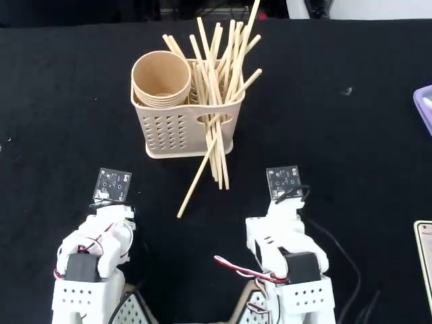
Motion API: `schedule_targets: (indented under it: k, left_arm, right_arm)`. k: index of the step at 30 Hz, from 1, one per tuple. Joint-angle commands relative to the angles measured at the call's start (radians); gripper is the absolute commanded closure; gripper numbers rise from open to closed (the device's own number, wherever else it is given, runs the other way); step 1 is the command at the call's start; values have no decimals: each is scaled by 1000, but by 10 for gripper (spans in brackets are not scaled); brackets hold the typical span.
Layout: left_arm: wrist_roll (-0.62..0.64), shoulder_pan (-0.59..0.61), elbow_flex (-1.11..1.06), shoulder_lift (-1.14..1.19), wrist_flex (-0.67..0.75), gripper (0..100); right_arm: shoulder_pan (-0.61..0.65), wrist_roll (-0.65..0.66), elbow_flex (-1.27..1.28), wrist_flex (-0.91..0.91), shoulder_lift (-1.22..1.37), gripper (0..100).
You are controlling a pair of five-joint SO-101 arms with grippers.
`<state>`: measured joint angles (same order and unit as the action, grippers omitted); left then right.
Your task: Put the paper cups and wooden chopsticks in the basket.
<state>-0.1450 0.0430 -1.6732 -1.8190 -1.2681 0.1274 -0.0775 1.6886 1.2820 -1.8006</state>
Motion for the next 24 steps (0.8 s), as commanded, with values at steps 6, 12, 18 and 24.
schedule_targets:
  k: [6,12,18,24]
  left_arm:
    - [-6,-5,-25,-9,-6,970]
    - [-6,-12,-25,-9,-6,970]
    - [-6,-8,-25,-8,-6,970]
    - [-6,-8,-25,-8,-6,970]
  right_arm:
    - [14,-3,-2,9,-68,983]
    - [14,-3,-2,9,-68,983]
    - [14,-3,-2,9,-68,983]
    - [14,-3,-2,9,-68,983]
